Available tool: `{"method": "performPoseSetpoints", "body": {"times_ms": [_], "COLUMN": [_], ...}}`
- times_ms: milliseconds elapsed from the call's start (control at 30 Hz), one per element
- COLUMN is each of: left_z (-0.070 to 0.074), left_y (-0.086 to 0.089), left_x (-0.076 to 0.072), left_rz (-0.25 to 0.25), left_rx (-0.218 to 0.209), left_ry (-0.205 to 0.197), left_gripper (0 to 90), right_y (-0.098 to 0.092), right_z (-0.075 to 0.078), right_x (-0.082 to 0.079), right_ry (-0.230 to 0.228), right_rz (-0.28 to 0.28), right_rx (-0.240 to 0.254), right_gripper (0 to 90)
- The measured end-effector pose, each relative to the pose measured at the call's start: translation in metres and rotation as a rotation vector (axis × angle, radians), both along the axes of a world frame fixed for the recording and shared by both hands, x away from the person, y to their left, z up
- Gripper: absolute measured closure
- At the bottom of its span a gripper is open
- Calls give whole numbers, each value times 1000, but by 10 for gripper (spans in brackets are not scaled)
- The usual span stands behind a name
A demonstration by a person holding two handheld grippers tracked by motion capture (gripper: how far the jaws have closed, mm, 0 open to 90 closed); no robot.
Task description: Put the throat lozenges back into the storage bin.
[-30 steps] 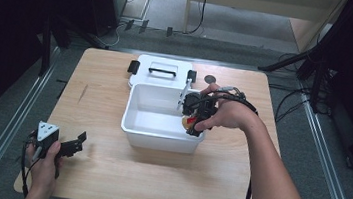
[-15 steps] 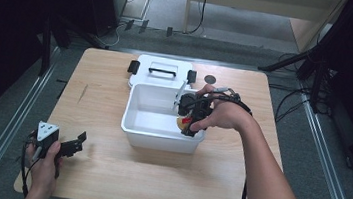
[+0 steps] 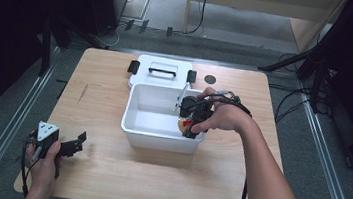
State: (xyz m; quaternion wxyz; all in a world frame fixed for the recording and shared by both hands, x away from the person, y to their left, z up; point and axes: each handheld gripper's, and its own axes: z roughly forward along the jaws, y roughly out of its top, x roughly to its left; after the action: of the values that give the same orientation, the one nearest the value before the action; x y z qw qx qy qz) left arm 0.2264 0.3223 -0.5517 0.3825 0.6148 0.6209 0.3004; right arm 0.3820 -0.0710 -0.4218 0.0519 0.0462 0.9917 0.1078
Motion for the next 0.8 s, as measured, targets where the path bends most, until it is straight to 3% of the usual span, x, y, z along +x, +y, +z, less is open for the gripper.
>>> {"method": "performPoseSetpoints", "body": {"times_ms": [467, 800], "left_z": [0, 0], "left_y": [0, 0], "left_x": [0, 0], "left_rz": [-2, 0], "left_rx": [-2, 0], "left_ry": [0, 0], "left_gripper": [0, 0], "right_y": [8, 10], "right_z": [-13, -18], "right_x": [4, 10], "right_ry": [38, 74], "right_rz": [-8, -26], "right_rx": [-58, -68], "right_gripper": [203, 204]}}
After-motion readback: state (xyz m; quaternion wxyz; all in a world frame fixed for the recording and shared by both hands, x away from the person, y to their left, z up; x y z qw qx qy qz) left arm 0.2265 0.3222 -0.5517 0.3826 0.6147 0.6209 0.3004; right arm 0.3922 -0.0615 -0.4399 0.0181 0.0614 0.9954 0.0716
